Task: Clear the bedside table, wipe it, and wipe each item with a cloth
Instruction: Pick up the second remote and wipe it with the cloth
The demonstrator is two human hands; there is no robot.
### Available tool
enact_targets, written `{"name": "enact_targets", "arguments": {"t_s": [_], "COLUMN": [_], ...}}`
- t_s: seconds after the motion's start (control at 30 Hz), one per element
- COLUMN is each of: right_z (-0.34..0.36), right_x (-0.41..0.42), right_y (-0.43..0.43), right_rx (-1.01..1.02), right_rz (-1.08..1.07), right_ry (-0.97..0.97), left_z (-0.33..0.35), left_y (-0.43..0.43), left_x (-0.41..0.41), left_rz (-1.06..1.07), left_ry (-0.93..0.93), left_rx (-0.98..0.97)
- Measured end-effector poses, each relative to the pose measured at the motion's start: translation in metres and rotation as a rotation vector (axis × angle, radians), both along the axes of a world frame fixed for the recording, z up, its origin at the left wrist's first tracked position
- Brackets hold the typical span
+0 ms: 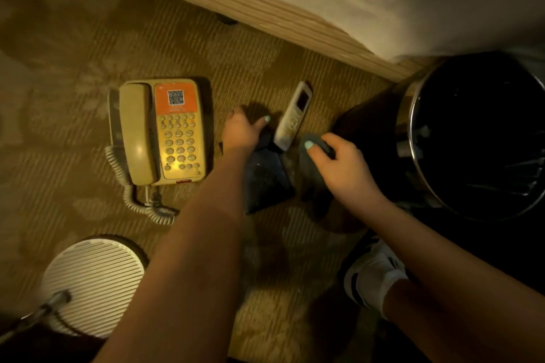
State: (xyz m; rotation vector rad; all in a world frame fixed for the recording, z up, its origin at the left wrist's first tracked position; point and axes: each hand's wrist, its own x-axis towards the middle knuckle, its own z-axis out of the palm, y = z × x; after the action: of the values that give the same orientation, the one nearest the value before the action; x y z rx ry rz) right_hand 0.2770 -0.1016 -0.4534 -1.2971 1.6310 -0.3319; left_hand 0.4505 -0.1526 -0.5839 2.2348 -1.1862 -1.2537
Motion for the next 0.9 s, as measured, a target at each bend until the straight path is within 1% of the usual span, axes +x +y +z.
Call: {"name": "enact_targets", "arguments": {"t_s": [0.07,0.2,0.3,0.47,0.6,0.67,0.77,0.9], "right_z": [-0.007,-0.028,-0.043,-0.058,-0.06,-0.064,-0.068,-0.068], "right_x": [-0.007,-0.019,-0.025,-0.038,-0.046,-0.049,-0.051,-0.055], "right_y": [-0.003,0.001,0.008,0.018,0.025,0.029,0.032,0.031], "right_rx": [-0.033,0.001,0.066,0.143,0.132,0.126,0.166,0.174], "right_rz": [-0.024,-0.108,-0.18,-0.228,-0.221,-0.227,-0.243,-0.28], "right_ry": [-0.019,-0.06,-0.085,-0.062,-0.023,-0.01,-0.017,-0.038], "left_z": [-0.01,-0.025,-0.029,-0.035,-0.034,-0.033,-0.035,-0.036], "left_y": [-0.001,0.0,-0.002,-0.01,-0.009,-0.003,0.005,0.005], "left_x": [-0.005,-0.021,-0.045,-0.071,-0.072,-0.082,-0.098,-0.108], "left_rz": [-0.037,-0.302,-0.404,-0.415,-0.543,-0.566,-0.558,-0.505], "left_ry": [0.028,-0.115,-0.162,-0.253,-0.388,-0.432,-0.462,-0.443], "left_rx": [-0.01,-0.079,-0.139,-0.108,-0.116,-0.136,-0.128,-0.089]}}
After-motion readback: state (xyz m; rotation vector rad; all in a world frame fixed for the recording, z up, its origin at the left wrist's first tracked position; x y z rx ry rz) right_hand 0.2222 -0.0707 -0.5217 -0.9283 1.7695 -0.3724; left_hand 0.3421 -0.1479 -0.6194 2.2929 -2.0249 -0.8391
